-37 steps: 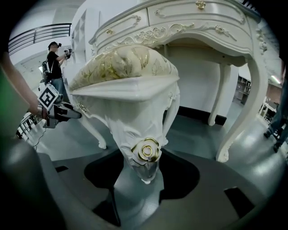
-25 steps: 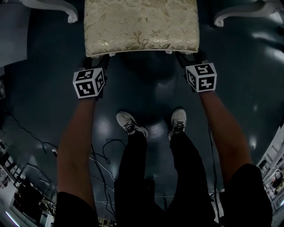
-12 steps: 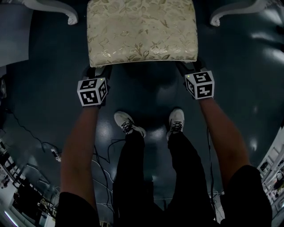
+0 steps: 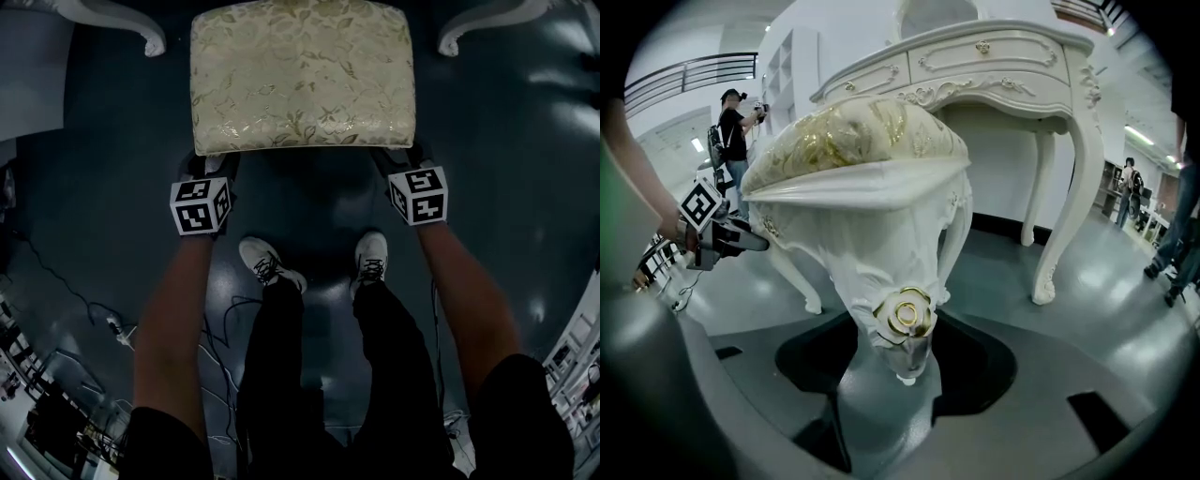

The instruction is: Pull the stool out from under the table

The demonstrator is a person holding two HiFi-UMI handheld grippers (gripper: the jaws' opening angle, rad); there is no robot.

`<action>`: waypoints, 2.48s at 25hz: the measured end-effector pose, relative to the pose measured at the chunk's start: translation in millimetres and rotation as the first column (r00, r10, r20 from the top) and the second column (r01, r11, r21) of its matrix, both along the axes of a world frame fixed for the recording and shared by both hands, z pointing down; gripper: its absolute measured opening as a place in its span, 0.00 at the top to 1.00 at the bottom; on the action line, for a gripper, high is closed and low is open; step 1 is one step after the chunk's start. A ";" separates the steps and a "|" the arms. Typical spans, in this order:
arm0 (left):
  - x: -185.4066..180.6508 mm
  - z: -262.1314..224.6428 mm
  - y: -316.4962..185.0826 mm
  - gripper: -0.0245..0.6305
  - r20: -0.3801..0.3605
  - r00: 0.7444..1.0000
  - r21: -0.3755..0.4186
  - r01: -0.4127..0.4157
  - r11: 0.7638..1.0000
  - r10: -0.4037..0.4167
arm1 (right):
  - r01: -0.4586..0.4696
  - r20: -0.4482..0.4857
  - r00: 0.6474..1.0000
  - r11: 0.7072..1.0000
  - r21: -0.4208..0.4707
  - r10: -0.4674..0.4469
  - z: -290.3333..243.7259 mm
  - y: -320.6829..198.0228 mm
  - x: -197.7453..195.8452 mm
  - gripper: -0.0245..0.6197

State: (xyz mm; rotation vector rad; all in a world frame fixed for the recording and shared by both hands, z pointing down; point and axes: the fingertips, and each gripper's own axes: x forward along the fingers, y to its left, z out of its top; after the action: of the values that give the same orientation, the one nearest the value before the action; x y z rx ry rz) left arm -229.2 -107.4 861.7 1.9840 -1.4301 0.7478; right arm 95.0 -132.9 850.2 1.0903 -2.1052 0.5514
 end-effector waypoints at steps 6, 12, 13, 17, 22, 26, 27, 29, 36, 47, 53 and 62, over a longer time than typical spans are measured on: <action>0.5 -0.2 -0.3 0.58 -0.004 1.000 0.011 0.007 1.000 -0.007 | -0.007 0.001 1.000 1.000 0.008 0.007 0.0 -0.5 0.5 0.55; 0.3 -0.4 0.0 0.58 -0.005 1.000 0.000 0.010 1.000 -0.010 | -0.013 -0.007 1.000 1.000 -0.006 0.013 -0.9 1.0 0.6 0.55; 0.4 -0.3 -0.3 0.58 -0.005 1.000 -0.001 0.010 1.000 -0.010 | -0.013 -0.008 1.000 1.000 -0.006 0.013 -0.7 0.2 0.6 0.55; 0.3 1.3 2.7 0.58 -0.003 1.000 -0.013 0.010 1.000 -0.010 | -0.008 -0.013 1.000 1.000 -0.016 0.008 0.7 2.7 0.6 0.55; -0.5 -0.2 1.1 0.58 -0.001 1.000 -0.017 0.020 1.000 -0.020 | -0.015 -0.010 1.000 1.000 -0.024 0.015 -1.7 3.1 0.0 0.55; 1.3 -0.7 3.2 0.58 -0.008 1.000 -0.031 0.027 0.999 -0.028 | -0.009 -0.017 1.000 0.999 -0.033 0.008 -3.2 2.9 1.6 0.55; 1.7 -0.5 3.5 0.58 -0.009 1.000 -0.035 0.029 0.999 -0.029 | -0.004 -0.020 1.000 0.999 -0.035 0.003 -3.2 2.0 1.9 0.55; 2.3 -0.2 4.6 0.58 -0.007 1.000 -0.043 0.029 0.999 -0.030 | 0.004 -0.028 1.000 0.999 -0.045 -0.006 -3.2 1.4 2.2 0.55; 2.2 -2.8 5.6 0.58 -0.009 1.000 -0.053 0.022 0.998 -0.023 | 0.011 -0.026 1.000 0.998 -0.057 -0.012 -7.5 2.7 2.1 0.55; -5.5 -54.1 72.5 0.86 -0.012 0.978 -0.149 0.203 0.968 -0.207 | -0.154 -0.026 0.988 0.976 -0.155 0.151 -56.8 32.1 22.8 0.75; 5.8 -193.5 97.5 0.95 -0.069 0.974 -0.131 0.203 0.970 -0.214 | -0.078 0.058 0.995 0.987 -0.142 0.087 -186.6 36.0 10.9 0.92; 55.2 -450.7 60.1 0.95 -0.188 0.980 0.034 0.075 0.997 -0.067 | -0.018 0.260 0.965 1.000 -0.016 0.022 -446.7 14.4 -50.8 0.92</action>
State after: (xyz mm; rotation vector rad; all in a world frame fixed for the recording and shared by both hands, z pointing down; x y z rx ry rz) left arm -174.0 -47.3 410.9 1.9653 -1.4057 0.4903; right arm 44.2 -118.5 403.5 1.0809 -2.3127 0.7529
